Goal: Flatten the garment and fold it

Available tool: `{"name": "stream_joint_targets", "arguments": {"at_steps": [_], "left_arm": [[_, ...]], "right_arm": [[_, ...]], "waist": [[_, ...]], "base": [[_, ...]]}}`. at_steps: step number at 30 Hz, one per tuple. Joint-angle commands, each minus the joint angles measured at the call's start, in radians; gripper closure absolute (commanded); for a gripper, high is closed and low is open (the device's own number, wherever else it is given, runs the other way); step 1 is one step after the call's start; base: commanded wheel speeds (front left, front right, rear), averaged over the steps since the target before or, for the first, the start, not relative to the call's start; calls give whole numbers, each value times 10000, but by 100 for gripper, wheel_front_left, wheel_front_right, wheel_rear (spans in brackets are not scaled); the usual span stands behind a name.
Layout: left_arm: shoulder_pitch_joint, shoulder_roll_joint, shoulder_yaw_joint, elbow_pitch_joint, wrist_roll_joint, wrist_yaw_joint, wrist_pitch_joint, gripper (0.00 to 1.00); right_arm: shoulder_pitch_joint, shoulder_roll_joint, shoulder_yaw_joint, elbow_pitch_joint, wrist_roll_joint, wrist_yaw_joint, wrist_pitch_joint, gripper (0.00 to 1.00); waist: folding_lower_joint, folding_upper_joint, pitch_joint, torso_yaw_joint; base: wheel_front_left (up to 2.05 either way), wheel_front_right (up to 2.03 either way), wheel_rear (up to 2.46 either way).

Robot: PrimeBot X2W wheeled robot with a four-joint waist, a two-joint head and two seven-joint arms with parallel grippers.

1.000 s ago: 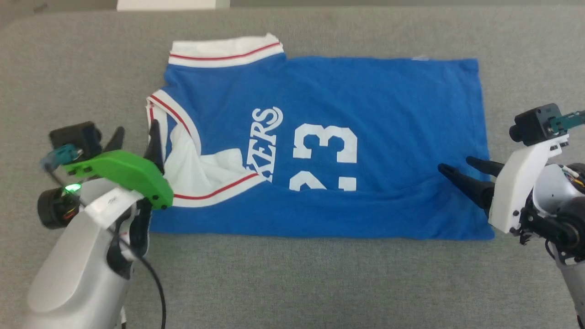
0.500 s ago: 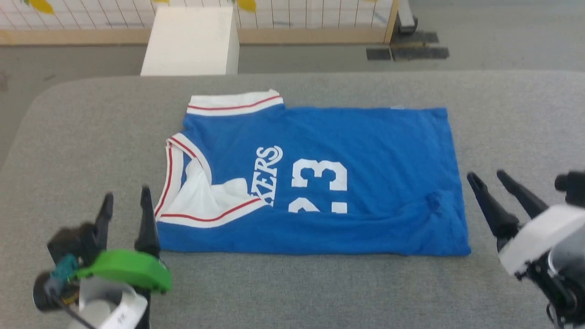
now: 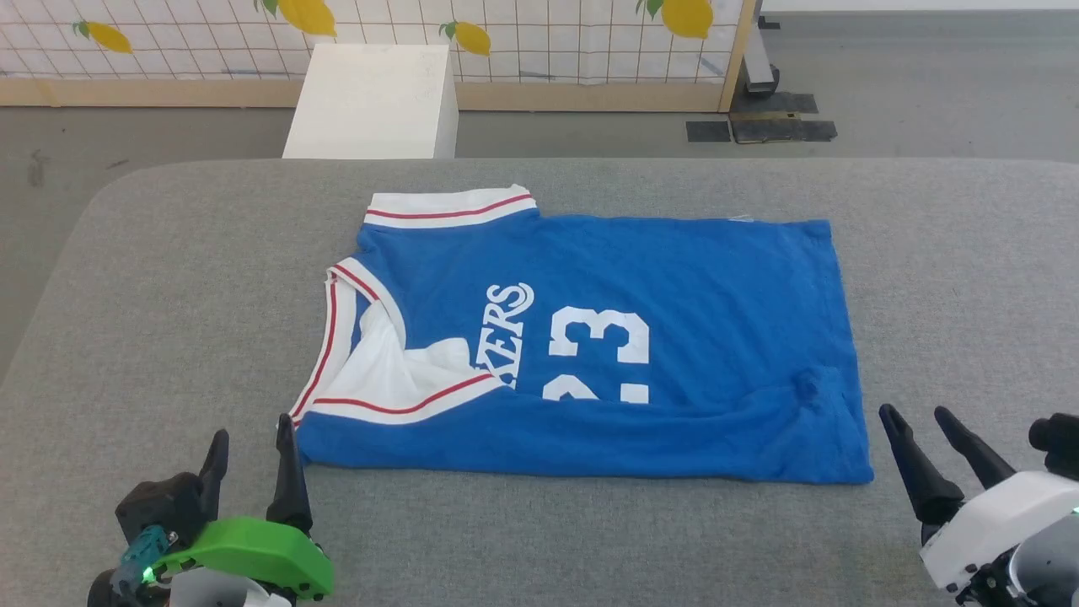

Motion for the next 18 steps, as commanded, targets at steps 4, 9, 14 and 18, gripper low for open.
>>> {"name": "stream_joint_targets", "arguments": {"at_steps": [4,9,14,18], "left_arm": [[35,6,-65,153,-152,101,365,0],[-1039,553,-401,574,-229,125,2274,0],[-2546,1151,-888,1235,-817,37,5640,0],[-2945,1441,-1150,1372,-1129,89,7254,0]], "right_arm": [[158,190,-123,-18,-131,-13,86,0],[33,192,-114,-115,-132,-13,241,0],[-260,17,34,-262,-37,-13,349,0],[-383,-66,74,-303,30,-13,333,0]], "waist": [[1,-1,76,-34],[1,-1,353,-98],[1,-1,877,-295],[1,-1,1211,-462]], "base": [[0,0,0],[0,0,0],[0,0,0],[0,0,0]]}}
